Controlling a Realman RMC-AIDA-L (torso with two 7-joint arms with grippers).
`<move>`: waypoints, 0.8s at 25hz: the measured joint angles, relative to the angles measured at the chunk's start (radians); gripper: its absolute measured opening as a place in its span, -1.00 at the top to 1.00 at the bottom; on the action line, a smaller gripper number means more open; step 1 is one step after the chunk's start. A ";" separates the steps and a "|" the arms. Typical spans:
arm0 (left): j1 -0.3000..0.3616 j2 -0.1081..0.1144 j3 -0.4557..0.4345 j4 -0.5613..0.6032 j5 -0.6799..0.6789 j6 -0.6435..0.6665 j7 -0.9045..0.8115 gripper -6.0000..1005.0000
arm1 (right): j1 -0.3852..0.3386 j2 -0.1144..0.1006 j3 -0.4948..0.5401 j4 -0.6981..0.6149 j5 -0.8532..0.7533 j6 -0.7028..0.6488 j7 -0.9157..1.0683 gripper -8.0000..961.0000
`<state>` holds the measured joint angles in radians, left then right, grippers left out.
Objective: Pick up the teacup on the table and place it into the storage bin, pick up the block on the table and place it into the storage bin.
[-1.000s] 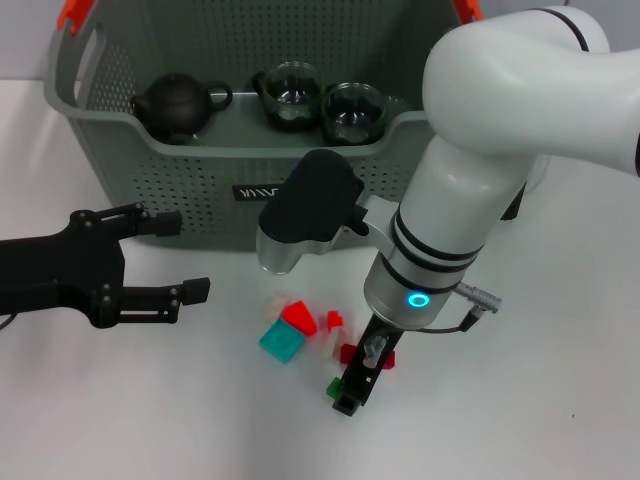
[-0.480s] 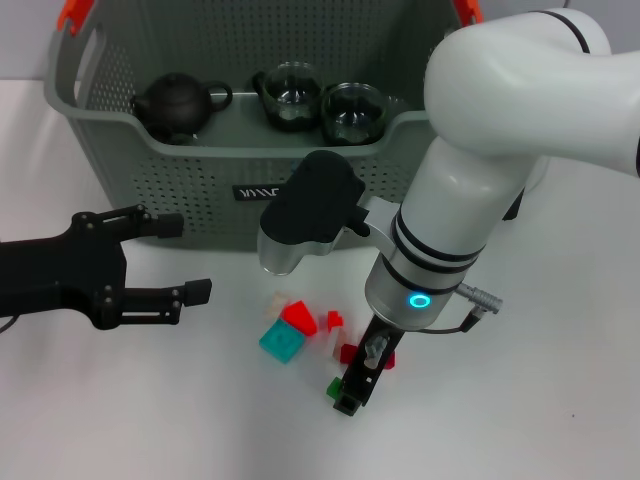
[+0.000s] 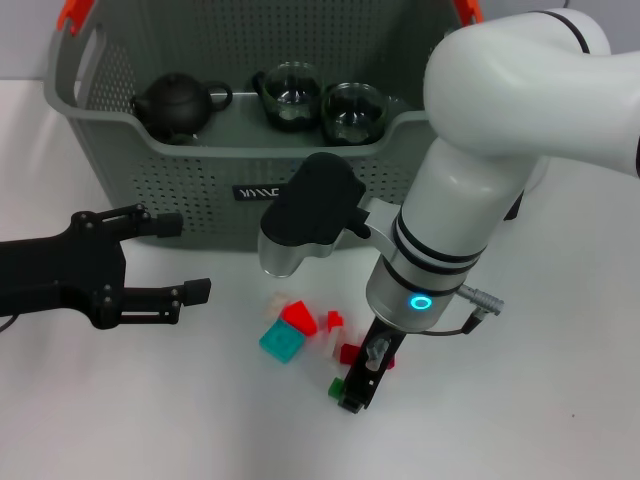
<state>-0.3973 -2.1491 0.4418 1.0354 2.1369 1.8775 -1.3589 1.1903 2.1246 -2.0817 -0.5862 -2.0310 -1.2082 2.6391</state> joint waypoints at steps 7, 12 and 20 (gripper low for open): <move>-0.001 0.000 0.000 0.000 0.000 -0.001 0.000 -0.78 | 0.000 0.000 0.000 -0.003 0.000 -0.002 0.004 0.51; -0.002 0.000 0.000 0.000 0.000 -0.002 0.000 -0.78 | 0.000 0.000 0.000 -0.005 -0.001 -0.002 0.007 0.56; -0.004 0.002 -0.002 0.000 0.000 -0.001 0.000 -0.78 | 0.000 0.000 0.001 -0.007 0.000 -0.004 0.007 0.56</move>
<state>-0.4010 -2.1467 0.4400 1.0355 2.1368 1.8760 -1.3590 1.1904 2.1246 -2.0807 -0.5935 -2.0311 -1.2118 2.6461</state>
